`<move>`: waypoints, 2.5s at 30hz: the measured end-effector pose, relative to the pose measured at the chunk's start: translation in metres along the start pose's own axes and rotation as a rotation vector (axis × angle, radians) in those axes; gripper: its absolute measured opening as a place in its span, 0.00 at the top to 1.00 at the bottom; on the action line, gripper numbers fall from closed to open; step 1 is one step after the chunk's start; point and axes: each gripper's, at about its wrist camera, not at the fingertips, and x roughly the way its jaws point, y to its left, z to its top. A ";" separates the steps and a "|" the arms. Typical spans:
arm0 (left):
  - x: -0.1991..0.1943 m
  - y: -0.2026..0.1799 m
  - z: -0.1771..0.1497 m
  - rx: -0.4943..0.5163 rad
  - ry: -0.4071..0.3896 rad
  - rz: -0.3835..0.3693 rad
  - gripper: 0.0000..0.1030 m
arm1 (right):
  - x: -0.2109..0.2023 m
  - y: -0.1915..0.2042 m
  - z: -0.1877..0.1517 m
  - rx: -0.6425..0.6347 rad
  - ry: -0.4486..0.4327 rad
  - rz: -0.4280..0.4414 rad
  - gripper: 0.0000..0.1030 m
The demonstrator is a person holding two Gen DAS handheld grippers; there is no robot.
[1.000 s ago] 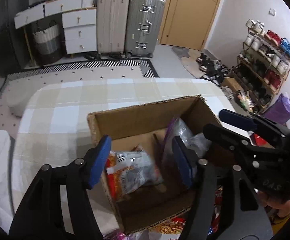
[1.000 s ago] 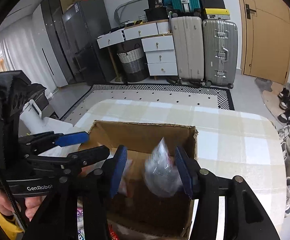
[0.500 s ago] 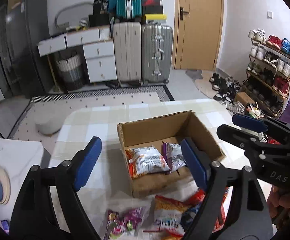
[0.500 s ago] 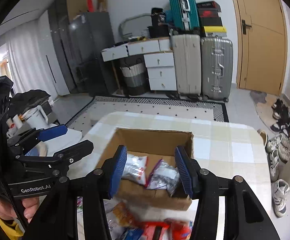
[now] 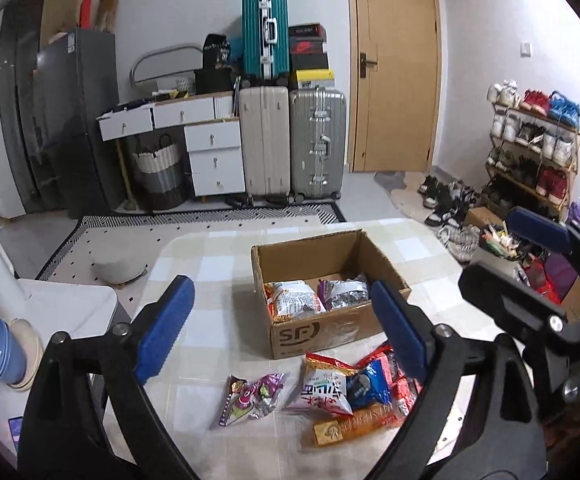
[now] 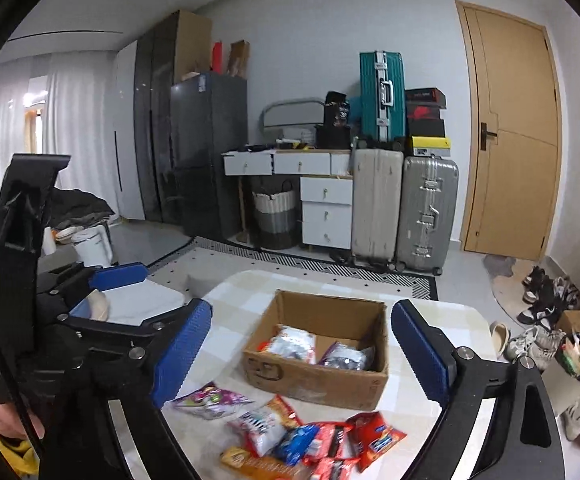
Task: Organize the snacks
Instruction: 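Open both grippers to drop the bags into the box, then move both grippers back toward the remaining snacks on the table, then grasp the orange bread roll with the left gripper while the right gripper grasps the cracker pack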
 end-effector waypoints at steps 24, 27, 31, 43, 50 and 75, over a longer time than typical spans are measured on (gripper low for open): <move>-0.071 0.036 -0.112 -0.076 -0.041 0.012 0.01 | -0.097 0.015 -0.083 0.086 -0.061 -0.062 0.00; -0.056 0.033 -0.127 -0.082 0.017 -0.009 0.01 | -0.096 0.012 -0.096 0.111 -0.052 -0.062 0.00; -0.038 0.026 -0.144 -0.078 0.066 -0.028 0.01 | -0.089 0.009 -0.113 0.142 -0.020 -0.039 0.00; 0.029 0.003 -0.175 -0.069 0.208 -0.068 0.01 | -0.065 0.007 -0.149 0.158 0.057 -0.025 0.00; 0.081 -0.022 -0.181 -0.057 0.296 -0.122 0.01 | -0.048 -0.014 -0.168 0.207 0.112 -0.022 0.00; 0.194 -0.031 -0.195 -0.247 0.423 -0.356 0.44 | -0.006 -0.071 -0.215 0.336 0.205 -0.025 0.00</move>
